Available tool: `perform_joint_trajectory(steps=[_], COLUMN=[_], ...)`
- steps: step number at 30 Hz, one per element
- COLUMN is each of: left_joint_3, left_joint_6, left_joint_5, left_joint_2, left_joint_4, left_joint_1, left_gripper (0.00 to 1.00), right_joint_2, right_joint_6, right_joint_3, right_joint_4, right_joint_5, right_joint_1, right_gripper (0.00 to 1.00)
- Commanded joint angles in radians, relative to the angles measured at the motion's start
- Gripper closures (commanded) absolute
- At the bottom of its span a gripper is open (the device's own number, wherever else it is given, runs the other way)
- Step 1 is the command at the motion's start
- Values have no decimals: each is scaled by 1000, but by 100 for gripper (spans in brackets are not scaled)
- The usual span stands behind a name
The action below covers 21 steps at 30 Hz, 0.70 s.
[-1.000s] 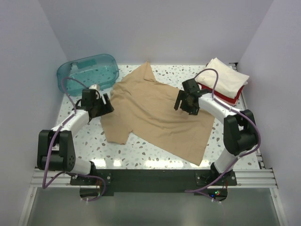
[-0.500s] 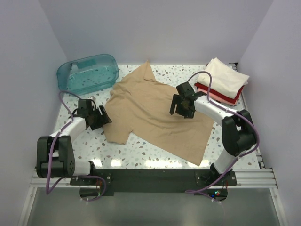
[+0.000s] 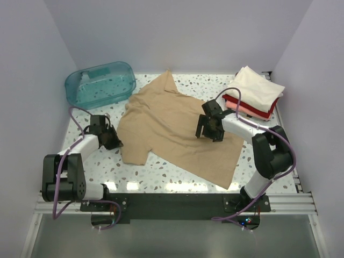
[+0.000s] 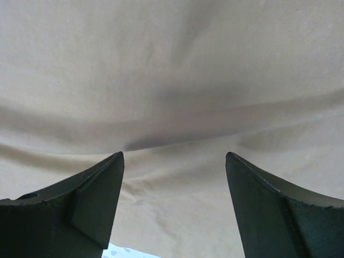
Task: Fold and stack the t-shirts
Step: Fold the tshirt
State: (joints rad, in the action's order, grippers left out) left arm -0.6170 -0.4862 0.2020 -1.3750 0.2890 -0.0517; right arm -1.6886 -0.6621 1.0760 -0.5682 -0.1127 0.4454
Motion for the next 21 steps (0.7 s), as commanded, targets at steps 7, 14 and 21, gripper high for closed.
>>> perform_joint_trajectory(steps=[7,14,21], left_joint_3=[-228,-371,-308], left_joint_6=[61,90,100], left_joint_5=[-59,-64,-118], left_joint_2=[120,198,197], left_joint_4=[297,533,478], left_joint_1=[-2,-2,-10], left_gripper=[100,64,53], right_joint_2=[-91,-151,-148], right_joint_6=[-30,-34,-24], right_joint_3=[-4,15,38], right_joint_4=[-7,-41,-53], right_joint_5=[-12,-28,-31], right_joint_1=[6,6,4], right_gripper=[22,21,21])
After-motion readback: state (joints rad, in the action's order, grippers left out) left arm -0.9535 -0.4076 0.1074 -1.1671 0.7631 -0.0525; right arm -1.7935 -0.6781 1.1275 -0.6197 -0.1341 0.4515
